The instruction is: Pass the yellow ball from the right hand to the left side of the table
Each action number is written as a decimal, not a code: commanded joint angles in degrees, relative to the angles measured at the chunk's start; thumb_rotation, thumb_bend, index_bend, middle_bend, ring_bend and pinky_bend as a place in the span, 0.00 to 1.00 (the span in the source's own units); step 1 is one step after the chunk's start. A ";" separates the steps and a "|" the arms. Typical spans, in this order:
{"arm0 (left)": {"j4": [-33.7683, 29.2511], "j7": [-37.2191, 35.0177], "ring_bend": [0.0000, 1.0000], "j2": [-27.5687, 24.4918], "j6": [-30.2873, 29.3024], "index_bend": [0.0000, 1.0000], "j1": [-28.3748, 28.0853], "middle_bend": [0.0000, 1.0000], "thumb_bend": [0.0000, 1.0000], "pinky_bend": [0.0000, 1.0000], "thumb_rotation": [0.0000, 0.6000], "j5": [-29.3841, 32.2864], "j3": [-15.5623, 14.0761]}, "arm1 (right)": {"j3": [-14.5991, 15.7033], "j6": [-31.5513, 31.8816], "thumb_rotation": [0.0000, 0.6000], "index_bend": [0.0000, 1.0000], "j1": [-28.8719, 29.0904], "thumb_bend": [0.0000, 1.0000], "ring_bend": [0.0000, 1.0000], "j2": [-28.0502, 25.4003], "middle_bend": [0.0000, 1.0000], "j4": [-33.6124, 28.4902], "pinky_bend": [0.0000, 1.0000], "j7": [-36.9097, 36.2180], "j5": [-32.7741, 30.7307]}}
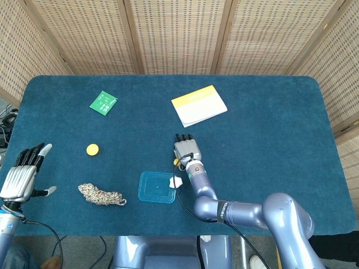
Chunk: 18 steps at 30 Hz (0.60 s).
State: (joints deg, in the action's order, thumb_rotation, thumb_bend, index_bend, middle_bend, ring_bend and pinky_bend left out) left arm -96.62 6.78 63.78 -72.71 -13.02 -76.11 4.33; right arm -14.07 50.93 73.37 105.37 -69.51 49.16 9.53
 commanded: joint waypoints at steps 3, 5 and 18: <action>-0.04 -0.23 0.00 -0.07 -0.06 0.00 -0.04 0.00 0.05 0.00 1.00 -0.32 -0.16 | -0.60 0.48 1.00 0.16 -0.48 0.00 0.00 -0.53 0.00 -1.06 0.00 0.01 0.21; -0.10 -0.54 0.00 -0.15 -0.14 0.00 -0.02 0.00 0.05 0.00 1.00 -0.49 -0.22 | -0.68 1.06 1.00 0.14 -0.76 0.00 0.00 -1.34 0.00 -2.50 0.00 0.05 0.88; 0.53 -1.91 0.00 -0.12 -1.83 0.00 0.63 0.00 0.05 0.00 1.00 -1.78 -0.49 | 6.18 11.42 1.00 0.13 -14.35 0.00 0.00 -22.88 0.00 -22.84 0.00 -13.49 35.79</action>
State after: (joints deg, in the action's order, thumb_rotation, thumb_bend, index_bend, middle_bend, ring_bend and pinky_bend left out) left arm -96.18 4.98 63.60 -74.37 -12.48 -77.72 3.88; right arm -12.35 57.60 66.55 91.27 -87.31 44.66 27.10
